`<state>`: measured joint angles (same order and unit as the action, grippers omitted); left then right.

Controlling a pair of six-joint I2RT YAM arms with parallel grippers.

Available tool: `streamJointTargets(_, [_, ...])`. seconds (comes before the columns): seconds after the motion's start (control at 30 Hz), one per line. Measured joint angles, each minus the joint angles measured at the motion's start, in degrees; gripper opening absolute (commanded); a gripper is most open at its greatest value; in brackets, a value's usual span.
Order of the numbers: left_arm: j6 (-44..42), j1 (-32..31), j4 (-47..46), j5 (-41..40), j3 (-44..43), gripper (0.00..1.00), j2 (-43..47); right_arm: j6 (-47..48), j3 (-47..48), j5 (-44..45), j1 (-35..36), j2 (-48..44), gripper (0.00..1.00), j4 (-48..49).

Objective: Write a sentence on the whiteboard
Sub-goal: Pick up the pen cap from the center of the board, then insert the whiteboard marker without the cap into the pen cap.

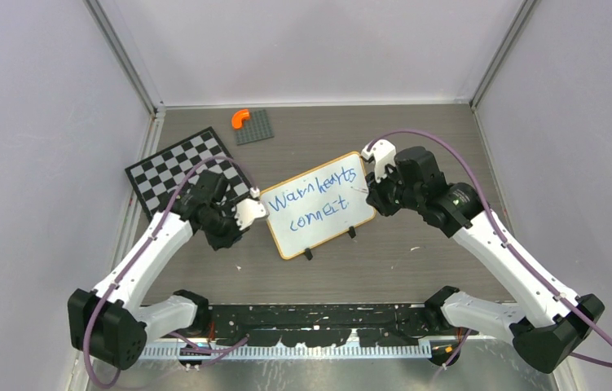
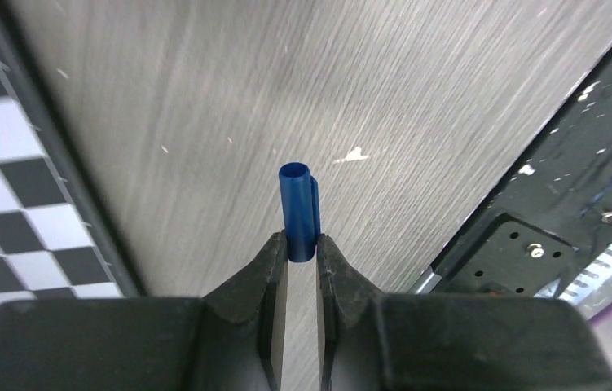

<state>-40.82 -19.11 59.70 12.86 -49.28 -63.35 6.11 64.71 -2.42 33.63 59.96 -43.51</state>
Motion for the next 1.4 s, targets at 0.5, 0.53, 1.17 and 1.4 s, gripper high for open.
streamJointTargets(0.5, [8.0, -24.9, 2.3, 5.2, -26.3, 0.00, -9.6, -7.7, 1.8, -24.1, 0.0, 6.4, 0.00, 0.5])
streamJointTargets(0.53, [8.3, -25.9, 2.1, 5.2, -27.1, 0.00, -10.4, -8.4, 1.9, -25.6, 0.0, 6.4, 0.00, 0.7])
streamJointTargets(1.17, [8.9, -28.2, -0.4, 6.7, -24.6, 0.00, -7.6, -13.6, 2.4, -42.7, 0.0, 7.1, 0.00, 1.7])
streamJointTargets(1.4, [8.9, -28.2, -0.9, 7.4, -24.3, 0.00, -7.0, -13.9, 2.4, -45.1, 0.0, 7.7, 0.00, 1.5])
